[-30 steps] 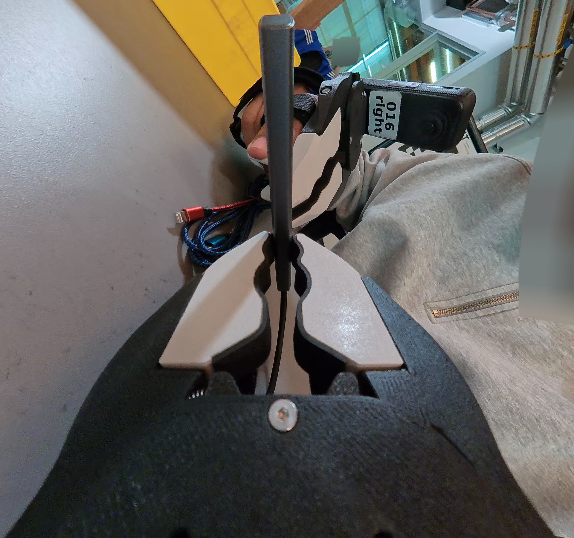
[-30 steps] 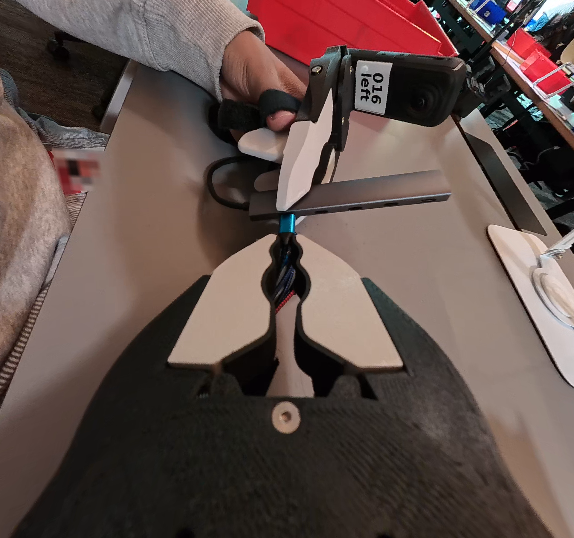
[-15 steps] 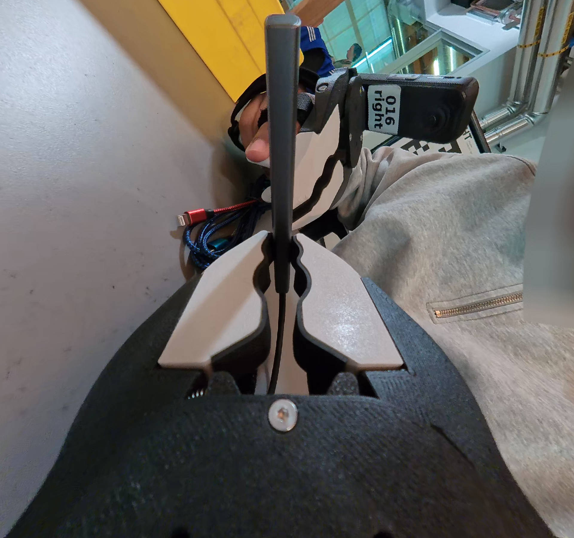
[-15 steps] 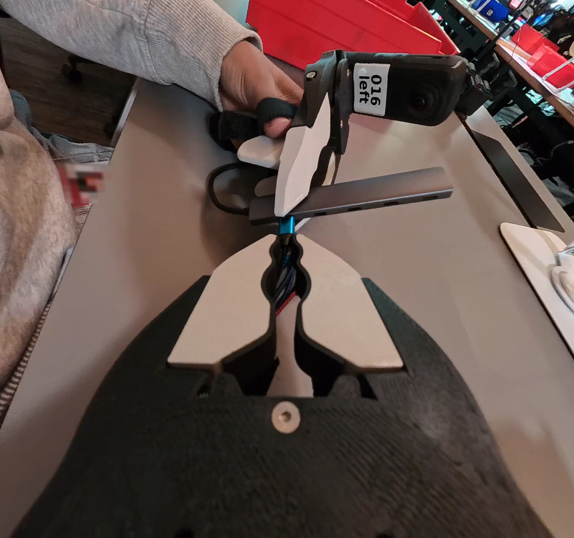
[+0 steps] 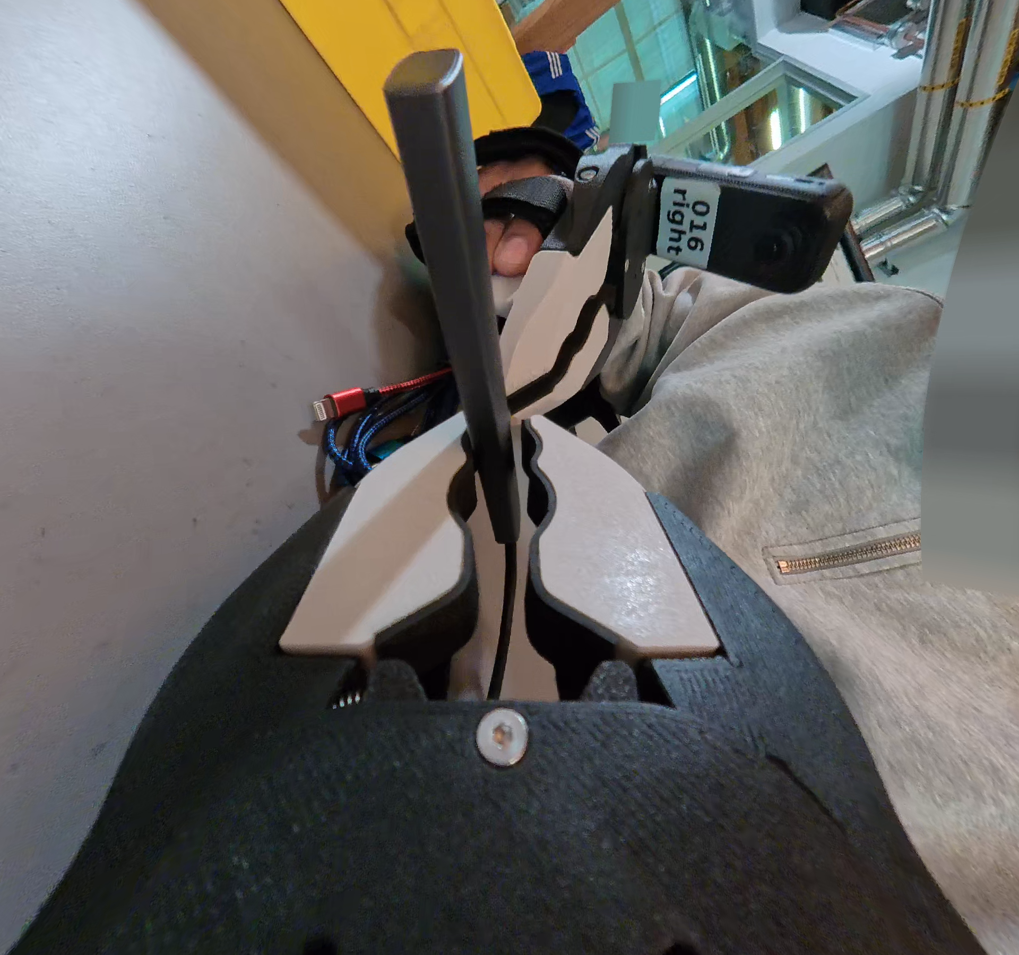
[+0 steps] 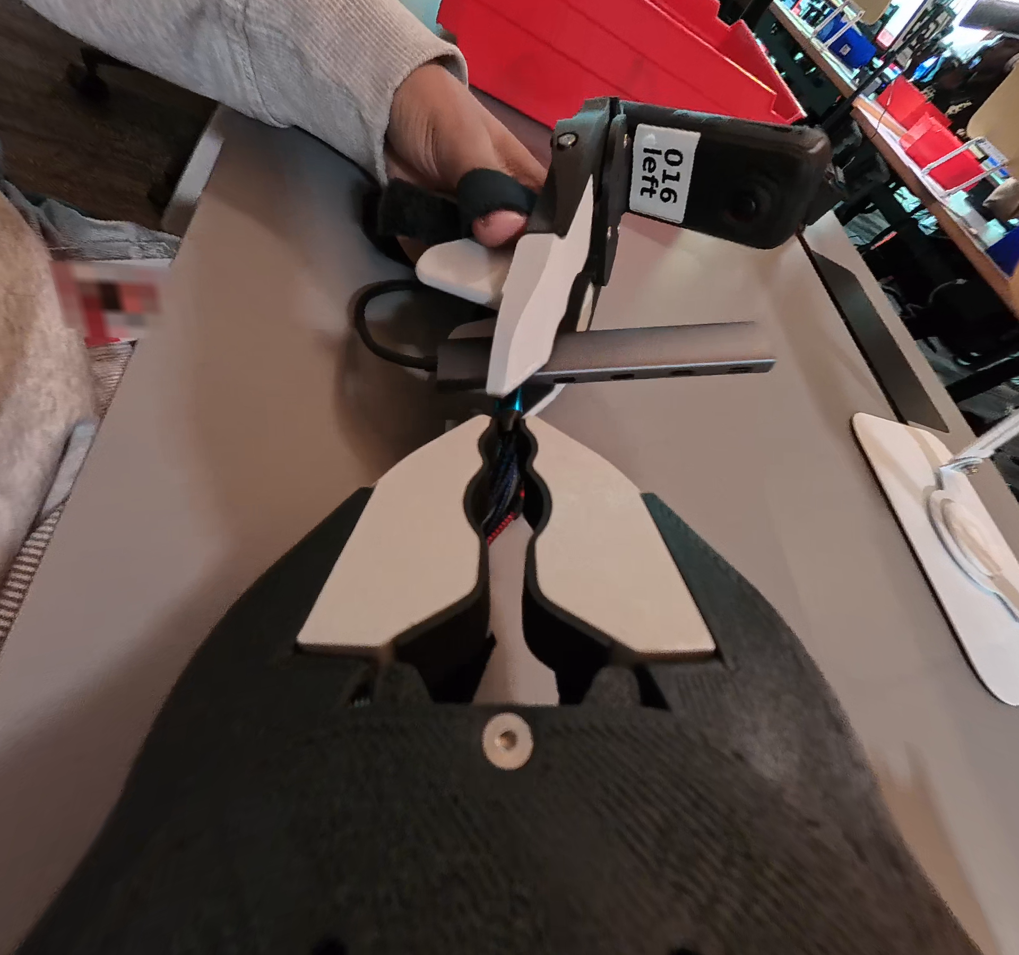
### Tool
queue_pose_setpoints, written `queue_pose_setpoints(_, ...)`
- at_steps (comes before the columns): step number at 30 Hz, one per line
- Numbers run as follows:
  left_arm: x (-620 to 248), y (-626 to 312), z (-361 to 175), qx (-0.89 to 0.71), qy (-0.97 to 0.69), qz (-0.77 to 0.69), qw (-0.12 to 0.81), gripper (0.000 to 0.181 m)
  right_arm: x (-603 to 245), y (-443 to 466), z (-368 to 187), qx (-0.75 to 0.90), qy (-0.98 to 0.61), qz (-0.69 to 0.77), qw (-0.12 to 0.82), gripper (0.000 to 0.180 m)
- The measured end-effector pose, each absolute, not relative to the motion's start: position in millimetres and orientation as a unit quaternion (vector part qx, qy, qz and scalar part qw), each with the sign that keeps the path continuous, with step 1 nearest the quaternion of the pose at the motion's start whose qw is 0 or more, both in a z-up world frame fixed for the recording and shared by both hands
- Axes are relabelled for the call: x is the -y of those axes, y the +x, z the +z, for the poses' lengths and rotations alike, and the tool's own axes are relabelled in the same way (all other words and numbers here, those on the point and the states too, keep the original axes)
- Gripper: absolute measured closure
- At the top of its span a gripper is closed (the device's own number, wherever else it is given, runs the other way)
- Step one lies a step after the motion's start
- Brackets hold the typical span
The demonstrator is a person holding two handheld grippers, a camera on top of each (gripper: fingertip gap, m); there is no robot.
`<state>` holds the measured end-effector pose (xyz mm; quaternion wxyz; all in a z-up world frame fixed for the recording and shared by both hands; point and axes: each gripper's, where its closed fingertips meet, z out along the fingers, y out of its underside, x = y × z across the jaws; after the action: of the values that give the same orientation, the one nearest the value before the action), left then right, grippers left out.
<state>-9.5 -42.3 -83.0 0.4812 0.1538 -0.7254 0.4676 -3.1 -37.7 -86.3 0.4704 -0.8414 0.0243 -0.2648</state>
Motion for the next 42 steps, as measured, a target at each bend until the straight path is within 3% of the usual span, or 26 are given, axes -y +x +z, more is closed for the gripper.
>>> queue_pose_setpoints(1,42,-7,-81,0.719,0.16,0.474,0.483,0.168,38,-2,-86,-0.024,-0.841,-0.27,0.468,0.173)
queue_pose_setpoints(19,40,15,-70,0.668,0.201,0.519,0.494,0.172,49,4,-80,-0.029,-0.833,-0.293,0.469,0.174)
queue_pose_setpoints(24,42,19,-71,0.674,0.205,0.527,0.475,0.171,57,8,-82,-0.054,-0.845,-0.269,0.459,0.161)
queue_pose_setpoints(27,43,22,-71,0.671,0.211,0.533,0.47,0.171,65,17,-50,-0.11,-0.813,-0.249,0.515,0.156)
queue_pose_setpoints(31,46,30,-70,0.664,0.225,0.541,0.463,0.172,60,36,15,-0.16,-0.745,-0.262,0.592,0.166)
queue_pose_setpoints(35,48,49,-67,0.645,0.257,0.573,0.436,0.171,1,58,53,-0.145,-0.736,-0.261,0.607,0.171)
queue_pose_setpoints(39,44,73,-62,0.618,0.288,0.619,0.39,0.171,-120,66,89,-0.071,-0.742,-0.187,0.639,0.167)
queue_pose_setpoints(42,41,84,-61,0.604,0.308,0.634,0.372,0.171,-221,78,70,-0.012,-0.831,-0.109,0.546,0.152)
